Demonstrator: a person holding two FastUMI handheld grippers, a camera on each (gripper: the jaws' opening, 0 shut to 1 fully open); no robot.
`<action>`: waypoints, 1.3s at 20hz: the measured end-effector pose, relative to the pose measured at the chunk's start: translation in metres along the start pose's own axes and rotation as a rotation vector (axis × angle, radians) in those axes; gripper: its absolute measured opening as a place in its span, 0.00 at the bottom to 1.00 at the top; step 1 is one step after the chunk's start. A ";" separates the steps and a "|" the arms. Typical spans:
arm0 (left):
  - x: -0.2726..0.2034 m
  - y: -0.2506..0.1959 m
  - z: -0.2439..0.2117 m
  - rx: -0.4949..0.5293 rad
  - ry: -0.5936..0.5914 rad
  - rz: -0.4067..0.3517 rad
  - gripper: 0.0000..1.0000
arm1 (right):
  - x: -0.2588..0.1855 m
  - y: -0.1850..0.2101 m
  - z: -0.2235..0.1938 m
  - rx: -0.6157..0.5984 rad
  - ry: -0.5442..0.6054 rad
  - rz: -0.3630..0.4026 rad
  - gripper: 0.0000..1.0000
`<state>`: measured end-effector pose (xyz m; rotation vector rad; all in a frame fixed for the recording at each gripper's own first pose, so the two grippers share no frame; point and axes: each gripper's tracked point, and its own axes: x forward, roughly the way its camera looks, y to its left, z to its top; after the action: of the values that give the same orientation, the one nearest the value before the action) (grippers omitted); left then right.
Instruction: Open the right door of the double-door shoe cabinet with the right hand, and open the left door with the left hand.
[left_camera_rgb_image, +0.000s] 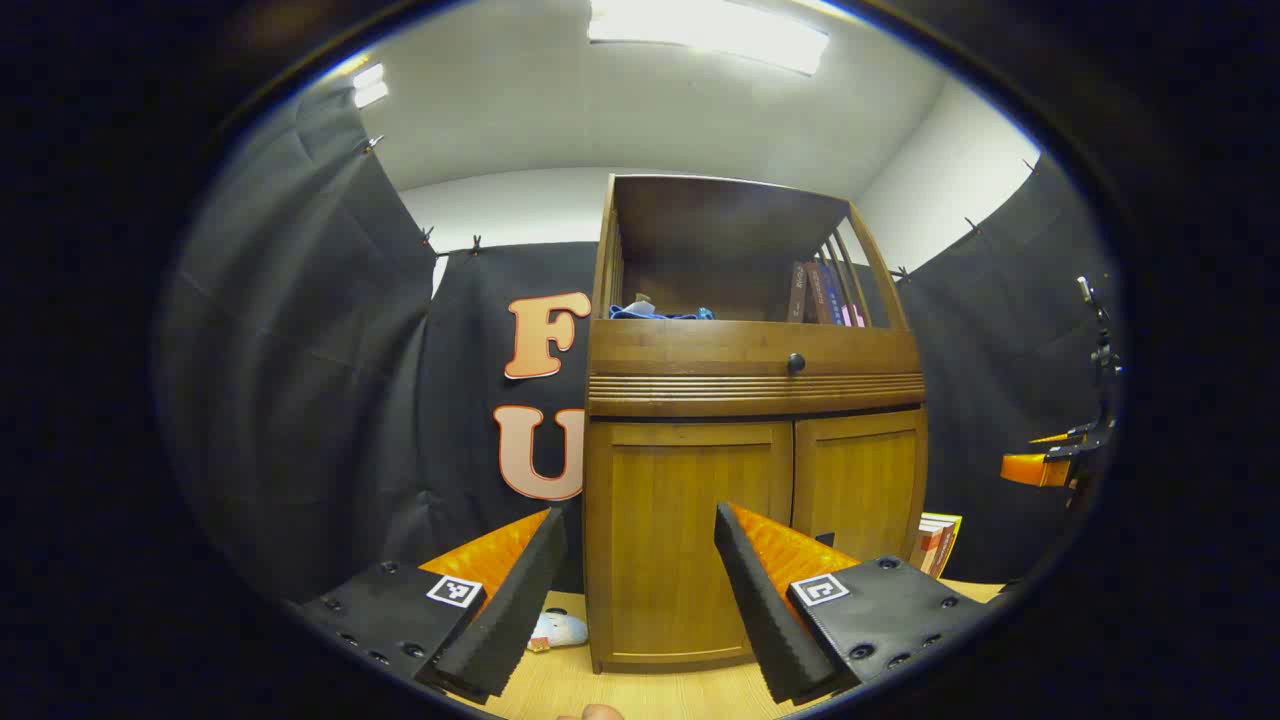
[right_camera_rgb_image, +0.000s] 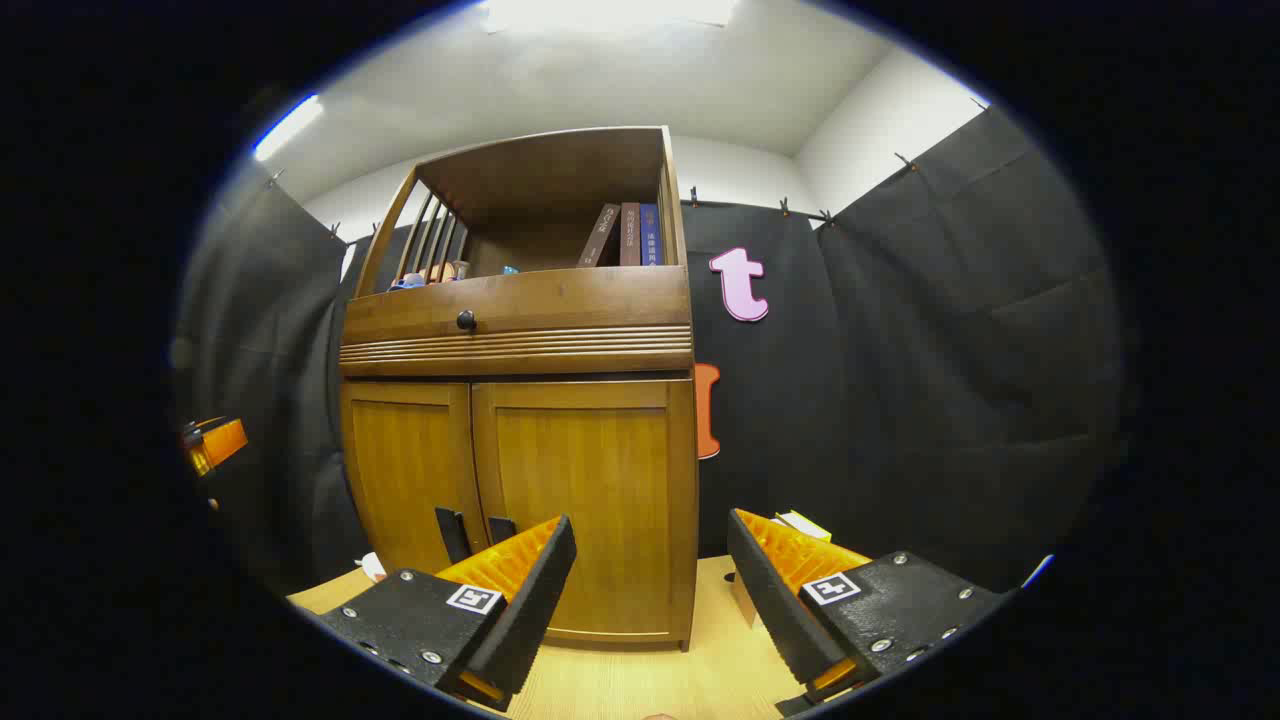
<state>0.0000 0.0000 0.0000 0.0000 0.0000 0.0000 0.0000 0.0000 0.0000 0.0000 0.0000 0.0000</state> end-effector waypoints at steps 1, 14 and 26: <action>0.001 -0.007 -0.001 -0.008 0.009 -0.016 0.94 | -0.002 0.001 0.001 -0.001 -0.005 -0.001 0.94; 0.003 -0.007 -0.018 -0.007 0.087 0.008 0.94 | -0.016 -0.005 -0.001 -0.046 -0.021 -0.003 0.94; -0.005 0.006 -0.021 0.027 0.082 0.030 0.96 | -0.004 0.025 -0.031 -0.014 0.033 0.041 0.94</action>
<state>-0.0051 0.0064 -0.0208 0.0265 0.0818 0.0296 -0.0042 0.0248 -0.0310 -0.0137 0.0327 0.0414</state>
